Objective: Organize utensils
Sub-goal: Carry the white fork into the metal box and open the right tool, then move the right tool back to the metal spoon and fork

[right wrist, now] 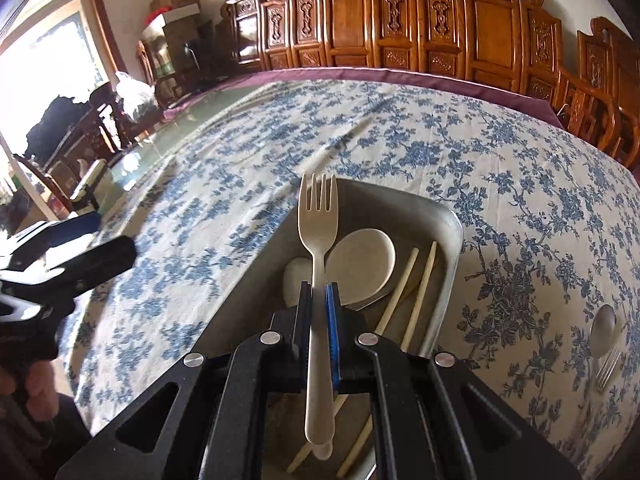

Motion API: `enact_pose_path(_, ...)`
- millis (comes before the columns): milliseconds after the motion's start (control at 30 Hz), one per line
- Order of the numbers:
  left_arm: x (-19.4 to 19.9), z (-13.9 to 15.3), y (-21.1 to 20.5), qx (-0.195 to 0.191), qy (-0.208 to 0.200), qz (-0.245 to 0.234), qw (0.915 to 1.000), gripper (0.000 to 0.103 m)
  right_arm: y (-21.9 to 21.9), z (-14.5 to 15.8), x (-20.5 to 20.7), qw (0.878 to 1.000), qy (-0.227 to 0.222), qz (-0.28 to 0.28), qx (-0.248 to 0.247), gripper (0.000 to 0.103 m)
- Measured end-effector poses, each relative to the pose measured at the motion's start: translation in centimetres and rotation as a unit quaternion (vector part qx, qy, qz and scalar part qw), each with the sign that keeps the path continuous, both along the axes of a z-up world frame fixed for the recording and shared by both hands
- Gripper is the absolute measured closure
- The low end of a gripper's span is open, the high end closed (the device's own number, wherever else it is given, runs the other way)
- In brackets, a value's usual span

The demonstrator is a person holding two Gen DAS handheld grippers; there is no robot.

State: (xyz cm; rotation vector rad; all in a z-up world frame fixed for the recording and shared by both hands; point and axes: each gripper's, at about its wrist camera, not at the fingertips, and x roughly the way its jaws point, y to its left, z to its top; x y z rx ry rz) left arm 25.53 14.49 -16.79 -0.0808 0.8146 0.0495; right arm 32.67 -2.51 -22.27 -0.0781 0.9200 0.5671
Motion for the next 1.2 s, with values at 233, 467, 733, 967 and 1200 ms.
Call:
enact_pose_path(233, -0.1, -0.1, -0.4, 0.002, 0.002, -0.006, 1.0, 0.008, -0.3, -0.9, 1.1, 1.0, 0.014, -0.01, 0.006, 0.093)
enact_pose_path(467, -0.3, 0.3, -1.7, -0.003, 0.001, -0.023, 0.9997, 0.008, -3.3, 1.3, -0.3, 0.999, -0.018, -0.003, 0.028, 0.087)
enact_pose_path(733, -0.9, 1.0, -5.2, 0.01, 0.002, -0.058, 0.9982, 0.008, -9.1, 4.7, -2.5, 0.998, -0.064, -0.01, 0.003, 0.071)
enact_pose_path(967, -1.5, 0.6, -8.6, 0.011, 0.008, -0.09, 0.9958, 0.008, -15.6, 4.2, -4.5, 0.996, -0.069, -0.054, -0.03, 0.067)
enact_pose_path(1200, -1.8, 0.7, -11.8, 0.011, 0.005, -0.12, 0.9927, 0.008, -21.2, 0.9, -5.5, 0.992, -0.038, -0.106, -0.057, 0.067)
